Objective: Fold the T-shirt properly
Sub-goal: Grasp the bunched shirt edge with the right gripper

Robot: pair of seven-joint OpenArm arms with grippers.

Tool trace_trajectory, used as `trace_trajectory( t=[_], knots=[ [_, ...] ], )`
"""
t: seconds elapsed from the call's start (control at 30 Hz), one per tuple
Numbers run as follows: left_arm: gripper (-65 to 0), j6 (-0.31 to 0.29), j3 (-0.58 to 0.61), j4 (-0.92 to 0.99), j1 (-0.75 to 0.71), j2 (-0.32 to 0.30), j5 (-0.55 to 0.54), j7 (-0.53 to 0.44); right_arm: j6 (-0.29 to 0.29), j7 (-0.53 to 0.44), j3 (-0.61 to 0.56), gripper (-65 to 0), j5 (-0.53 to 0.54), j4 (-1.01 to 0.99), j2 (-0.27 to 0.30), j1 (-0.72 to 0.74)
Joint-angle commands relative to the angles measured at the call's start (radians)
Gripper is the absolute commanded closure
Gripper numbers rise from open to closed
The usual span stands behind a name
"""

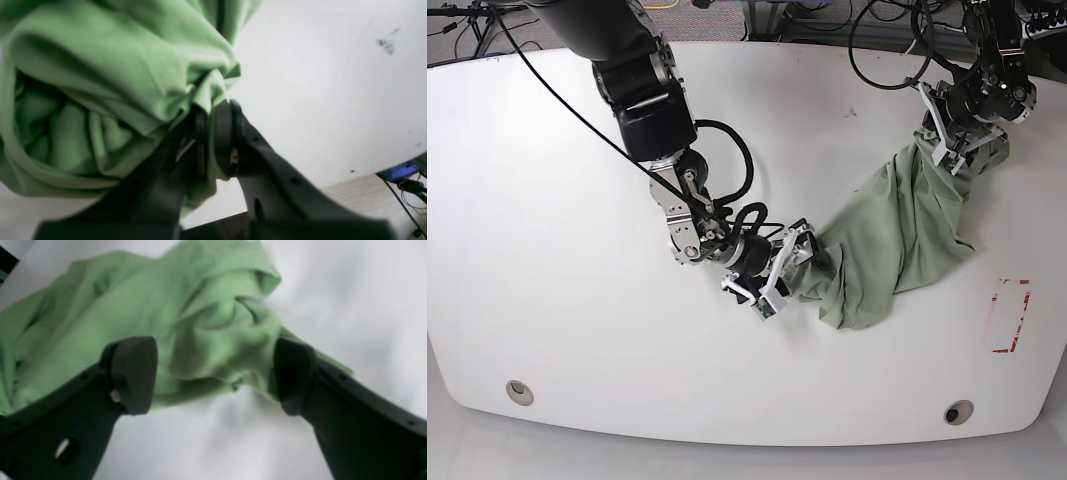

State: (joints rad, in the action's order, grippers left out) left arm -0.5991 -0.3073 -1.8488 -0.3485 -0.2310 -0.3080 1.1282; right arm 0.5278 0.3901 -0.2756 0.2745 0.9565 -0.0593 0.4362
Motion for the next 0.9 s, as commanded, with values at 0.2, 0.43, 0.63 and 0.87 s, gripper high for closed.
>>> trace_trajectory(
  t=[0.2, 0.43, 0.63, 0.87],
  knots=[
    [-0.6, 0.001, -0.005, -0.018, 0.002, -0.011, -0.003, -0.006, 0.004, -0.092, 0.003, -49.1, 0.012, -0.04, 0.002, 0.028],
    [-0.6, 0.001, -0.005, -0.018, 0.007, -0.012, -0.003, -0.006, 0.004, -0.093, 0.003, -20.3, 0.012, -0.041, 0.002, 0.028],
    [-0.6, 0.001, -0.005, -0.018, 0.009, -0.032, -0.004, -0.006, 0.004, -0.093, 0.003, 0.0, 0.012, -0.037, 0.002, 0.025],
    [-0.6, 0.001, -0.003, -0.018, 0.021, -0.048, -0.003, -0.006, -0.013, -0.073, 0.008, 0.0, 0.013, 0.06, 0.023, -0.023]
  ],
)
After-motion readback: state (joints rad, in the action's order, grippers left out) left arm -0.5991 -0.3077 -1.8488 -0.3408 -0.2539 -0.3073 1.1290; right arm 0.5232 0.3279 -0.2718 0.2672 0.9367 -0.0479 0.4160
